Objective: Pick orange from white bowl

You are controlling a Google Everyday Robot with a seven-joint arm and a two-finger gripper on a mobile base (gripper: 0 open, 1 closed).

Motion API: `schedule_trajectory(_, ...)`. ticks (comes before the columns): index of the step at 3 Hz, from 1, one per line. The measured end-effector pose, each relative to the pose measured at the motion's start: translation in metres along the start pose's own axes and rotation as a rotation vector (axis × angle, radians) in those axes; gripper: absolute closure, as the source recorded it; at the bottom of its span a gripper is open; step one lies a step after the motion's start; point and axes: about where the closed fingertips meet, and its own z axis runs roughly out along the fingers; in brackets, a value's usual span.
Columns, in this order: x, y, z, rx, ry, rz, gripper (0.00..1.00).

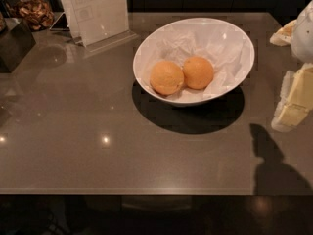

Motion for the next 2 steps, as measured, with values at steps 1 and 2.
schedule_trajectory(1,0.000,0.000,0.000,0.001,-0.001,0.000,0.00)
schedule_trajectory(2,-0.013,-0.012,-0.001,0.001,-0.027,-0.022,0.00)
